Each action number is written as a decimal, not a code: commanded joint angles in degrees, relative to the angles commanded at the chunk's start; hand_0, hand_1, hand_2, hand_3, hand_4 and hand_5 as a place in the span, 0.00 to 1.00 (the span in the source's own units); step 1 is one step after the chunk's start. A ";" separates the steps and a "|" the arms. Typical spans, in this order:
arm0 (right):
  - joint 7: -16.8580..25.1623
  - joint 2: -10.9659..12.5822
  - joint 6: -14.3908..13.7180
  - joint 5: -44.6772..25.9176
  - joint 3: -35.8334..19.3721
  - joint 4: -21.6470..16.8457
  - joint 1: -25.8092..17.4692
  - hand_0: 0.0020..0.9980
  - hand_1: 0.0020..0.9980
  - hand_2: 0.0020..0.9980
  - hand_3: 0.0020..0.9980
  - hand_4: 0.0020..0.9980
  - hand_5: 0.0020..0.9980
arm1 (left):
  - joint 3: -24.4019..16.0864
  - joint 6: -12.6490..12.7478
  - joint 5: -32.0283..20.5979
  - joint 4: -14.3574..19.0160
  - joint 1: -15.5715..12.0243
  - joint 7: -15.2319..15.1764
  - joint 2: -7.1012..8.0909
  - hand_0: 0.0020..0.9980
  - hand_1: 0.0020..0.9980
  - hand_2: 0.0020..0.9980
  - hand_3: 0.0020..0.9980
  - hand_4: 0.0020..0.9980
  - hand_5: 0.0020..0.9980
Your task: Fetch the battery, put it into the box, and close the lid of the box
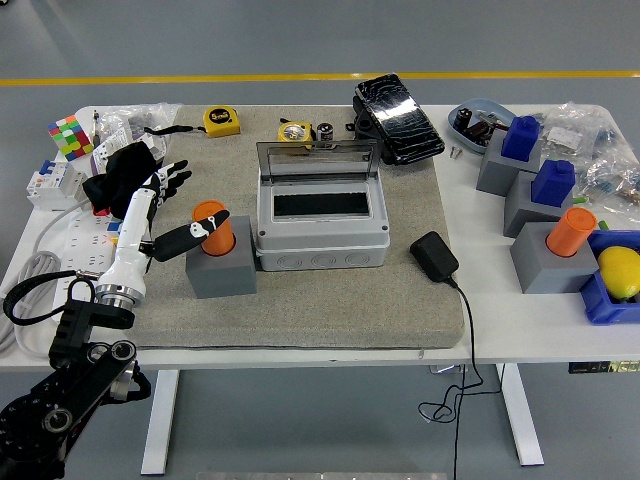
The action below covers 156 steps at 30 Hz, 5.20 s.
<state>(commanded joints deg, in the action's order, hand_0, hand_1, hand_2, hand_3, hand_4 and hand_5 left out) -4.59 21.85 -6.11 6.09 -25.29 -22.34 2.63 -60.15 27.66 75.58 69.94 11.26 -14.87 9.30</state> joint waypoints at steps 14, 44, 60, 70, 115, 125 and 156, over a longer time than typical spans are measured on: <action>-0.03 -0.04 0.08 -0.12 -0.02 0.06 -0.41 0.62 0.65 0.67 0.57 0.98 0.54 | 3.31 2.27 -4.28 -1.54 1.29 -4.27 -0.86 0.74 0.69 0.63 0.63 1.00 0.00; 0.02 -0.37 0.05 -0.20 -0.30 -0.01 -0.36 0.63 0.65 0.67 0.57 0.98 0.54 | 7.29 1.10 -14.63 -4.27 4.69 -8.80 -3.63 0.20 0.21 0.26 0.35 0.93 0.00; 0.09 -0.42 0.01 -0.19 -0.46 -0.07 -0.39 0.63 0.65 0.67 0.57 0.98 0.54 | 6.75 1.01 -13.56 -2.61 5.55 -9.40 -3.68 0.17 0.13 0.16 0.21 0.85 0.00; 0.10 -0.22 -0.01 -0.23 -0.68 0.01 -0.39 0.62 0.65 0.67 0.57 0.98 0.54 | 9.15 -0.52 -3.07 4.11 10.05 -1.36 0.01 0.17 0.13 0.16 0.21 0.85 0.00; -0.02 0.50 -0.06 -1.21 3.28 -0.04 1.05 0.63 0.65 0.67 0.57 0.98 0.54 | 38.56 -8.34 25.25 -16.77 41.57 29.55 -9.30 0.30 0.36 0.34 0.48 0.98 0.01; -0.04 0.55 -0.07 -1.10 3.02 -0.02 0.88 0.63 0.65 0.67 0.57 0.98 0.54 | 38.45 -7.24 24.21 -17.19 41.15 27.47 -9.30 0.37 0.48 0.45 0.58 0.99 0.02; 0.07 0.01 -0.05 -0.88 1.54 -0.08 0.45 0.62 0.65 0.67 0.57 0.98 0.54 | 25.22 -7.80 22.77 -9.90 38.68 31.41 -6.23 0.76 0.84 0.81 0.83 1.00 0.57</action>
<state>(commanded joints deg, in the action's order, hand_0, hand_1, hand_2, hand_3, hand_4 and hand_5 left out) -4.51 21.86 -6.16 5.21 -23.75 -22.42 3.07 -34.94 19.86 98.35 60.04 49.95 16.54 3.07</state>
